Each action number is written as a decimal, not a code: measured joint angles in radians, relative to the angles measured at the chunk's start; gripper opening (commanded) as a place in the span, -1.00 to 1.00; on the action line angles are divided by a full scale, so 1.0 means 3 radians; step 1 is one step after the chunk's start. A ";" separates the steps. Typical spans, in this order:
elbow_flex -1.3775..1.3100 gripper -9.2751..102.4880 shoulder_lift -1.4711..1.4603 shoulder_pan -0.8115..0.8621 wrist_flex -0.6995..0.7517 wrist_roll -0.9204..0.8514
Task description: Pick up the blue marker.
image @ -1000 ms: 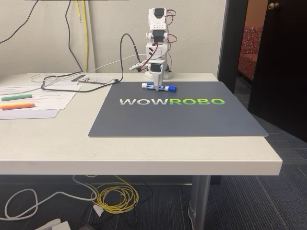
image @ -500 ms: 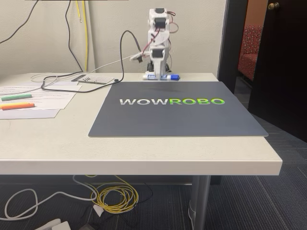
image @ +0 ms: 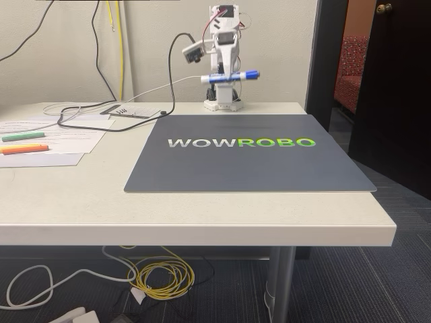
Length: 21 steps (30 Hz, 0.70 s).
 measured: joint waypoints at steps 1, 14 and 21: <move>0.0000 -0.83 0.0031 -0.0005 -0.0046 -0.0005; 0.0000 -0.83 0.0383 -0.0169 -0.0583 -0.0261; 0.0000 -0.83 0.0614 -0.0205 -0.0624 -0.0337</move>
